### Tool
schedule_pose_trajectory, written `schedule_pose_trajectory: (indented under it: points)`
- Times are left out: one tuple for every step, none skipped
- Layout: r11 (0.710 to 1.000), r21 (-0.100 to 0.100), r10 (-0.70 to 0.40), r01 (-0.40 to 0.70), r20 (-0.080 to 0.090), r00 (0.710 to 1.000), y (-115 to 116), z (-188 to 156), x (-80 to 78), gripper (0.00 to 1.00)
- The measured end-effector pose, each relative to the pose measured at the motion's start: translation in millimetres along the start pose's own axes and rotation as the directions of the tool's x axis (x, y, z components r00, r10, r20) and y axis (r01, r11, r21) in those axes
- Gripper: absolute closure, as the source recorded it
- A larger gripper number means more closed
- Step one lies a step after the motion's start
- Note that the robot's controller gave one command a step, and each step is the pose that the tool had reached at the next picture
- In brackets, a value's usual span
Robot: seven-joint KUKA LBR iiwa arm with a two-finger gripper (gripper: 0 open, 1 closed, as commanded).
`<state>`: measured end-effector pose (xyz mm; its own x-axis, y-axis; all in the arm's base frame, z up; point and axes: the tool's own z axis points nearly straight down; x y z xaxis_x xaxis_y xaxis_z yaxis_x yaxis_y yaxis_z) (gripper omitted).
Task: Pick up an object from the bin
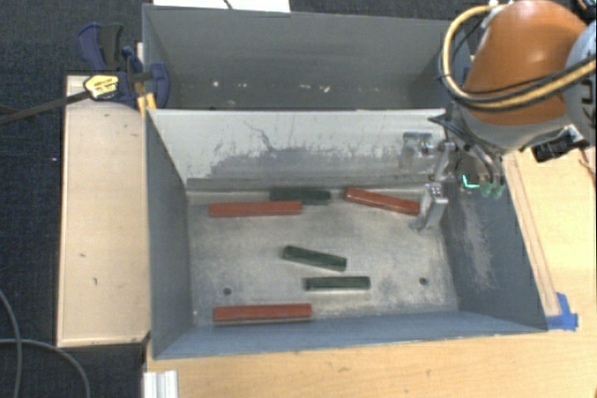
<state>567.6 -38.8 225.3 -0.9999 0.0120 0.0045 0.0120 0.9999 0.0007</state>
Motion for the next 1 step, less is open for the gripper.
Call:
schedule_pose_trajectory:
  points:
    - [0.979,0.000,-0.205,0.205,0.000,0.979,-11.8,139.8,-13.7,0.00]
